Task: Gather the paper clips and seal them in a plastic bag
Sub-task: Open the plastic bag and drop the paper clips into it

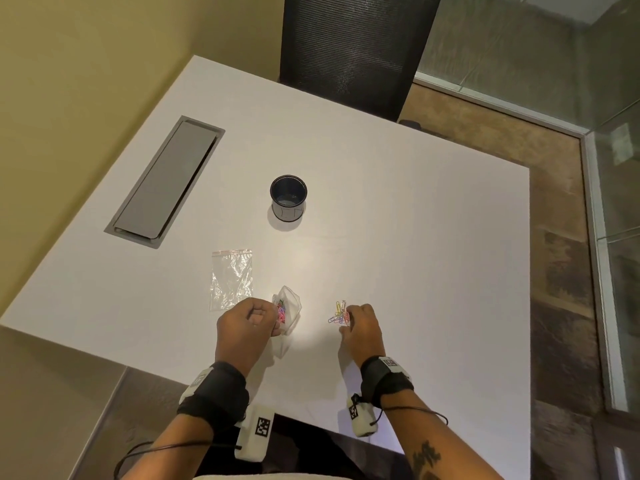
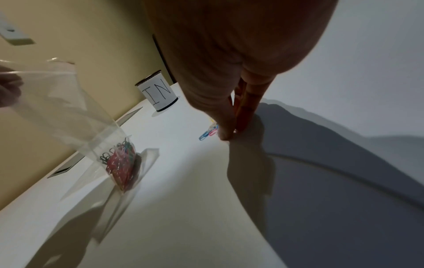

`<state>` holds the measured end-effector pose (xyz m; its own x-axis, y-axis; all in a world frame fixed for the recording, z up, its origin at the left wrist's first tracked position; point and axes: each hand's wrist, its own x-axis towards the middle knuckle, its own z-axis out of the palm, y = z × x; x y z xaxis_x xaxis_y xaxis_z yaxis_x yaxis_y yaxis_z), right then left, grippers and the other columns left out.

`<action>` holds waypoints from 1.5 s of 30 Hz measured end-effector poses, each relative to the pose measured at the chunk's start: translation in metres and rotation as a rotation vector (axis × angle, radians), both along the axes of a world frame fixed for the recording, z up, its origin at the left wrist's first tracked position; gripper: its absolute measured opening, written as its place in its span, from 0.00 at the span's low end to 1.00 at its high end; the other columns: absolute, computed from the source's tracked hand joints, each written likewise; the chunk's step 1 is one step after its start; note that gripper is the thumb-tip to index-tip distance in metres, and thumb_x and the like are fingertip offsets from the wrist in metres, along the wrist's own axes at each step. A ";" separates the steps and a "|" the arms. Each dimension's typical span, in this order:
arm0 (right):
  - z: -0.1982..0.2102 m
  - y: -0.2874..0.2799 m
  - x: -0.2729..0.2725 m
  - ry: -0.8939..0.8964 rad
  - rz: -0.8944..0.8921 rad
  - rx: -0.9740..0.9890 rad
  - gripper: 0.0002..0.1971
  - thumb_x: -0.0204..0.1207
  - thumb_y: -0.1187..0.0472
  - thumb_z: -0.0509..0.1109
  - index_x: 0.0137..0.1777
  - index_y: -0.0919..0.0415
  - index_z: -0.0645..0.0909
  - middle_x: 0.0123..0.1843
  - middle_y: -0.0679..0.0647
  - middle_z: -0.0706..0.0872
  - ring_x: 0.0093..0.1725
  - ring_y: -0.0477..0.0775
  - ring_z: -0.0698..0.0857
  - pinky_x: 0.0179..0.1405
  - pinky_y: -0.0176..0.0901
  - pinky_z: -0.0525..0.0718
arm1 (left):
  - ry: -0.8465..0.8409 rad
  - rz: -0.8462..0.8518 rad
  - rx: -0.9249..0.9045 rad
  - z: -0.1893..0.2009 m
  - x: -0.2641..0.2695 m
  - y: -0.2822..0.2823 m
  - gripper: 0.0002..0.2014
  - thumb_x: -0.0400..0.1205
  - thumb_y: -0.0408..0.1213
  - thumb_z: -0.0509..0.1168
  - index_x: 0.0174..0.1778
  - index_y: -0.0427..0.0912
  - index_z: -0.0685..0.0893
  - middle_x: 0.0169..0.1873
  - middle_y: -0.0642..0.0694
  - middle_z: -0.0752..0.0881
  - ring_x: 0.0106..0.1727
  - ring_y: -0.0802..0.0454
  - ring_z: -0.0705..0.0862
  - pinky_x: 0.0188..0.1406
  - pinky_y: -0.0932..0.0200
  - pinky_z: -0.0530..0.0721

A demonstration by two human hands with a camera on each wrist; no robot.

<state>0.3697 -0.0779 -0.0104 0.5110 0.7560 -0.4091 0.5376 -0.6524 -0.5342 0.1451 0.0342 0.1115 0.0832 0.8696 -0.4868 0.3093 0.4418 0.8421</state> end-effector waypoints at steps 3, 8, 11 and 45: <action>-0.002 0.007 -0.001 -0.003 -0.006 0.041 0.15 0.79 0.75 0.74 0.64 0.65 0.86 0.58 0.57 0.81 0.58 0.63 0.86 0.49 0.28 0.74 | -0.003 -0.012 0.003 0.001 0.000 0.000 0.03 0.83 0.24 0.75 0.44 0.32 0.92 0.35 0.34 0.95 0.31 0.50 0.96 0.31 0.66 0.92; -0.004 0.013 -0.010 -0.163 0.055 0.030 0.19 0.79 0.55 0.76 0.69 0.54 0.83 0.67 0.52 0.78 0.68 0.56 0.76 0.51 0.55 0.90 | 0.008 -0.024 0.005 0.002 -0.001 -0.001 0.03 0.84 0.26 0.75 0.45 0.32 0.92 0.38 0.36 0.95 0.33 0.49 0.97 0.32 0.66 0.92; -0.007 0.015 -0.019 -0.280 0.185 0.038 0.22 0.74 0.54 0.79 0.67 0.57 0.84 0.65 0.57 0.82 0.60 0.62 0.82 0.40 0.52 0.90 | 0.016 -0.023 0.008 0.003 -0.001 -0.003 0.03 0.83 0.25 0.75 0.44 0.33 0.92 0.36 0.36 0.95 0.34 0.47 0.97 0.32 0.67 0.91; 0.048 0.005 0.024 0.461 -0.536 0.193 0.10 0.70 0.82 0.81 0.40 0.68 0.95 0.38 0.67 0.94 0.37 0.60 0.90 0.35 0.43 0.93 | 0.038 -0.009 0.004 -0.008 0.001 -0.006 0.06 0.82 0.29 0.76 0.40 0.39 0.93 0.39 0.36 0.95 0.40 0.37 0.97 0.39 0.41 0.99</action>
